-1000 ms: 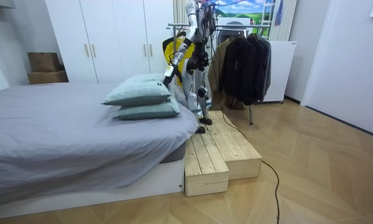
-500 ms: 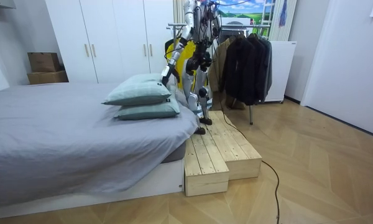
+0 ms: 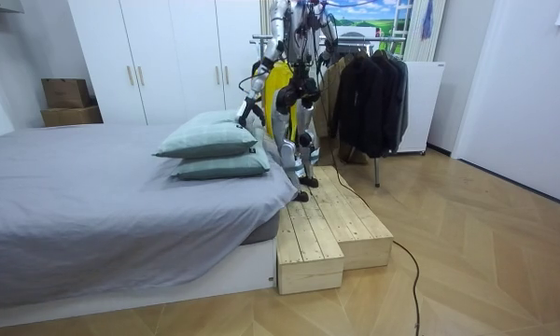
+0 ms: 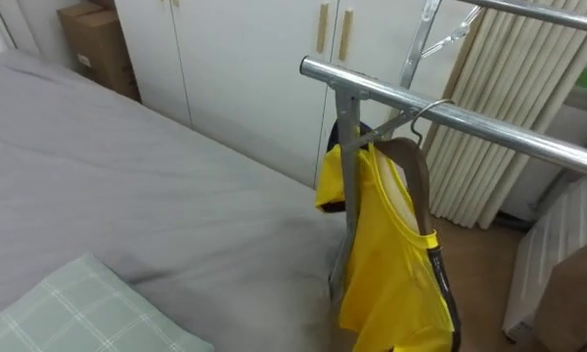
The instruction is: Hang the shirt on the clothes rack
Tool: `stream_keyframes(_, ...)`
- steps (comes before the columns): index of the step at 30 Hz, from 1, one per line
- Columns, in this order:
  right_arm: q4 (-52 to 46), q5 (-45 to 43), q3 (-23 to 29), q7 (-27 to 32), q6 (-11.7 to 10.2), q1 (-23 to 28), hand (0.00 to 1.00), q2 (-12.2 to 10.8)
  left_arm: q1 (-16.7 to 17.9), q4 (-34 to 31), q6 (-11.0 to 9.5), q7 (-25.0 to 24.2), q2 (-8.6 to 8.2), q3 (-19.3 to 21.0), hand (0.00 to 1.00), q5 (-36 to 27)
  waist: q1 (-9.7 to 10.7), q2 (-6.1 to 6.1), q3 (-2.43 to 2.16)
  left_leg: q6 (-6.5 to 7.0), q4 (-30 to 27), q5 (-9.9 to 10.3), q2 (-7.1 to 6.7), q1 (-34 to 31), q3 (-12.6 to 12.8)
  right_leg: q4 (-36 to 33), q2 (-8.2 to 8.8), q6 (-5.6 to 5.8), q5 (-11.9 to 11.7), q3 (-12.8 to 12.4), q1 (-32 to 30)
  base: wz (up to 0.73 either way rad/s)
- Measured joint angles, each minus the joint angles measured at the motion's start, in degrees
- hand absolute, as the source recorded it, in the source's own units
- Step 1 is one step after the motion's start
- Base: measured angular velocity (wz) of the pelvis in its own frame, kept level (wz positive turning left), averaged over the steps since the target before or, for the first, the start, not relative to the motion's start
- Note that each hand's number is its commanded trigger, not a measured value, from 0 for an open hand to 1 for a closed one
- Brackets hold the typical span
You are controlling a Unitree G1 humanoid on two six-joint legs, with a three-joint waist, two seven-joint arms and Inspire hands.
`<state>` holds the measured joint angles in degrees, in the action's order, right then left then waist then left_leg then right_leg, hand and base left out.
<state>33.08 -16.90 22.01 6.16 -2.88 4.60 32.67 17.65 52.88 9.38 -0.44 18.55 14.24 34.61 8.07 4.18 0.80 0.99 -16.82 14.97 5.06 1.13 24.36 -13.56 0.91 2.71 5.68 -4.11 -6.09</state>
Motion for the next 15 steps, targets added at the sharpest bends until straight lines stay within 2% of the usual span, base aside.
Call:
stream_keyframes(4, -2.2, 0.1, 0.2, 0.4, 0.1, 1.6, 0.0, -2.6, 0.0, 0.1, 0.6, 0.0, -0.1, 0.0, 0.0, -0.1, 0.3, -0.02, 0.0, 0.1, -0.1, 0.4, 0.1, 0.0, 0.5, 0.1, -0.04, 0.07, -0.2, -0.4, 0.0, -0.07)
stream_keyframes(6, -3.7, -0.1, 1.4, 1.2, 0.1, 2.8, 0.0, -4.9, 0.2, 0.1, 0.6, 0.0, -0.31, 0.0, 0.0, -0.1, 0.6, -0.23, 0.01, 0.22, -0.5, 0.5, 0.14, 0.0, 0.6, 0.1, -0.07, 0.09, -0.2, -0.7, 0.0, 0.0)
stream_keyframes(10, -4.5, 1.6, 1.4, 3.2, 0.3, 4.1, 0.0, -5.8, 0.2, 0.1, 1.9, 0.0, -1.2, -1.0, 0.0, -0.1, 1.0, -1.33, 0.01, 0.43, -0.7, 1.0, 0.31, 0.5, 2.2, 0.2, -0.31, 0.55, -0.5, -2.3, -0.1, -0.19)
stream_keyframes(13, -4.5, 4.0, 1.8, 5.4, 0.3, 5.8, 0.0, -6.3, 0.2, 0.1, 2.0, 0.0, -1.85, -1.0, 0.0, -0.1, 1.1, -2.11, 0.06, 0.56, -0.2, 1.0, 0.24, 0.8, 3.6, 0.8, -0.35, 0.87, -1.2, -3.6, -0.3, -0.25)
stream_keyframes(15, -4.5, 6.3, 1.9, 6.9, 0.3, 6.7, 0.0, -8.9, 0.2, 0.1, 2.1, 0.0, -1.86, -1.0, 0.0, -0.2, 1.6, -2.13, 0.06, 0.63, -0.1, 1.0, 0.21, 0.6, 3.9, 0.8, -0.32, 0.94, -1.6, -4.0, -0.7, -0.11)
